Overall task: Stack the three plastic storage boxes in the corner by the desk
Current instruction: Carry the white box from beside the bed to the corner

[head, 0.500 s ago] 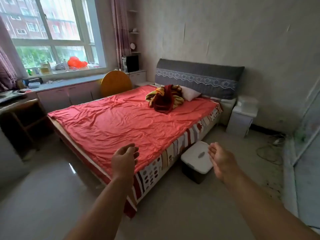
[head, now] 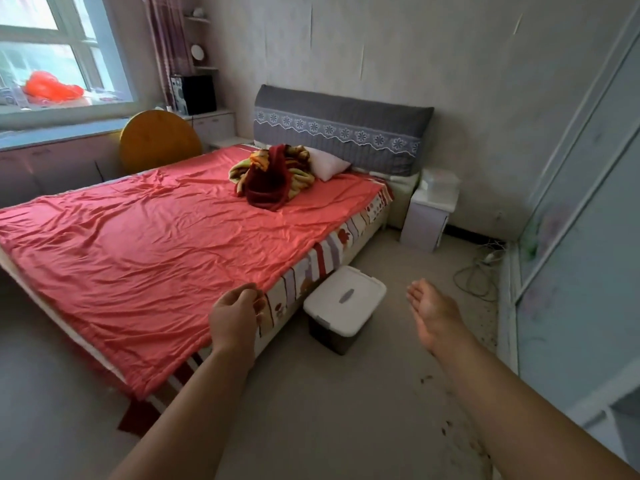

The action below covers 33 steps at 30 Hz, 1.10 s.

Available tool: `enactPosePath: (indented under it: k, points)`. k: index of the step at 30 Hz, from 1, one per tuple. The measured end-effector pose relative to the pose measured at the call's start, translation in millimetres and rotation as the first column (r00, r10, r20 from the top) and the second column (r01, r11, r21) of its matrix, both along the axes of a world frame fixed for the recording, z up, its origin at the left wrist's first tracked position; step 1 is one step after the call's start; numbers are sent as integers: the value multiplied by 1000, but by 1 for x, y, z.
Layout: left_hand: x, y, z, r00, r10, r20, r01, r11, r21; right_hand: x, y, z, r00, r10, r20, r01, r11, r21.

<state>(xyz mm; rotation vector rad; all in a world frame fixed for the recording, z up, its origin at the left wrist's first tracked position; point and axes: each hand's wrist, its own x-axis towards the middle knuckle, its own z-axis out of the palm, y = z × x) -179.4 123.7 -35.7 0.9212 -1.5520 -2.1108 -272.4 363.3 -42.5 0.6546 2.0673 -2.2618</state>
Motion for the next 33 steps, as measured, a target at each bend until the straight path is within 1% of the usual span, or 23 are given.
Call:
enactPosePath:
  k: [3, 11, 16, 19, 23, 29, 33]
  points:
    - [-26, 18, -7, 1000, 12, 7, -12, 1000, 22, -28, 18, -9, 1000, -5, 9, 5, 1000, 27]
    - [-118, 51, -34, 997, 18, 71, -21, 999, 35, -118, 60, -44, 998, -30, 61, 32, 999, -34]
    - [-176, 61, -51, 994, 14, 111, -18, 999, 41, -173, 67, -67, 994, -64, 92, 69, 996, -51]
    - [-217, 64, -59, 992, 17, 128, -26, 998, 62, -209, 65, -75, 991, -48, 124, 58, 995, -84]
    - [-276, 62, -70, 986, -1, 166, -14, 996, 88, -269, 63, -89, 994, -58, 97, 68, 992, -105]
    - [-371, 56, -83, 977, -36, 212, 12, 994, 113, -356, 53, -98, 990, -48, 130, 53, 998, -35]
    - [-418, 56, -86, 968, -48, 245, 21, 994, 111, -401, 49, -109, 986, -43, 159, 43, 999, 3]
